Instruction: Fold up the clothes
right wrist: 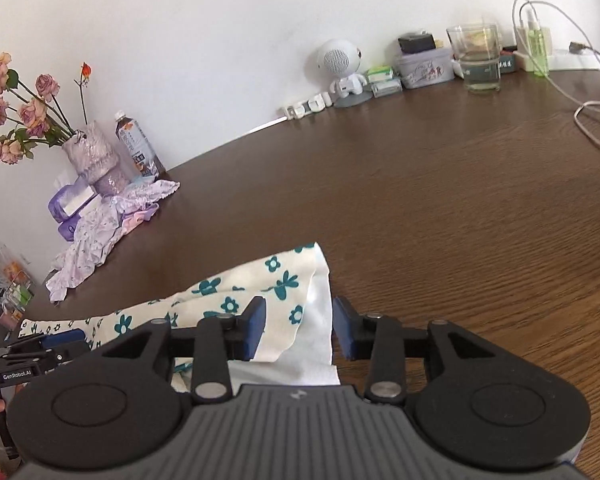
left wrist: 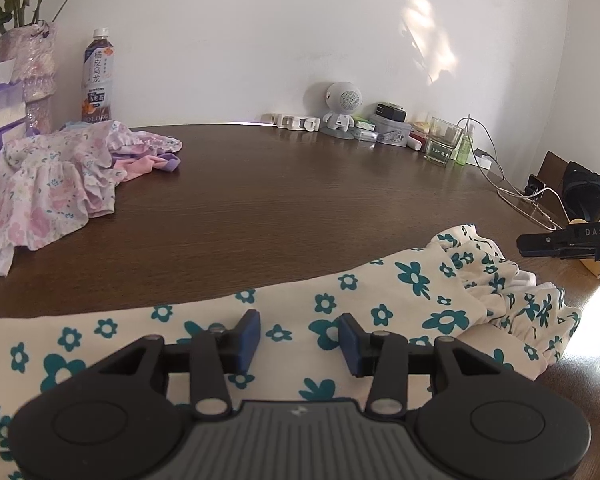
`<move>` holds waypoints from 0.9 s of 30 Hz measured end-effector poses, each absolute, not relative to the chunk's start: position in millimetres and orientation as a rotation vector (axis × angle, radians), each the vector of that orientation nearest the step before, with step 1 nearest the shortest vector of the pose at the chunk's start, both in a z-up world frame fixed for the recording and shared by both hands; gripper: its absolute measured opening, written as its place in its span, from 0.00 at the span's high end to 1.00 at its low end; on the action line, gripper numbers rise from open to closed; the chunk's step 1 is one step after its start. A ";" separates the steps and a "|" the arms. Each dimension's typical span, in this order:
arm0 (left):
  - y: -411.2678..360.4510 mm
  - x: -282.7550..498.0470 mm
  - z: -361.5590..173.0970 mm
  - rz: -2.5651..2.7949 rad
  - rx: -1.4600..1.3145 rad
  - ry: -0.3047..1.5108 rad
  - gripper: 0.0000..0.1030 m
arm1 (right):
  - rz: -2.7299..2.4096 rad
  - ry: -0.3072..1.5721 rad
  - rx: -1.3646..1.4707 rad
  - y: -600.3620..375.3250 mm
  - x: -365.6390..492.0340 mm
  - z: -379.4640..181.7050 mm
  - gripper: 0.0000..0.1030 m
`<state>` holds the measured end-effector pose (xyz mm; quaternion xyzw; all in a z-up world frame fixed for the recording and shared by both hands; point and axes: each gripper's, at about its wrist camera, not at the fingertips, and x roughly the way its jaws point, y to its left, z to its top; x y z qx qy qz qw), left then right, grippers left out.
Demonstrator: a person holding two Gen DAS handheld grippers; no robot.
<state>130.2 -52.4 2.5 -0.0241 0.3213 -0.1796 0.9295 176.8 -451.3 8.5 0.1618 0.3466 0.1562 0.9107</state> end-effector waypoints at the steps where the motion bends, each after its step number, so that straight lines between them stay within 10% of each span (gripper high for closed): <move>1: -52.6 129.9 2.4 -0.368 -0.048 0.657 0.59 | 0.325 0.724 0.333 -449.9 178.5 5.8 0.62; 4: -50.9 129.7 2.3 -0.371 -0.056 0.657 0.59 | 0.335 0.741 0.292 -442.6 175.4 3.8 0.63; 6: -50.5 129.8 2.3 -0.372 -0.060 0.657 0.59 | 0.342 0.753 0.265 -437.8 173.3 2.5 0.99; 7: -51.0 129.7 2.4 -0.371 -0.058 0.657 0.59 | 0.345 0.758 0.252 -435.4 172.3 1.8 0.99; 20: -48.3 130.3 2.2 -0.377 -0.071 0.653 0.59 | 0.281 0.745 0.176 -430.6 158.2 11.8 0.98; 27: -47.5 129.3 2.1 -0.382 -0.076 0.649 0.58 | 0.323 0.603 0.194 -412.1 143.4 39.9 0.68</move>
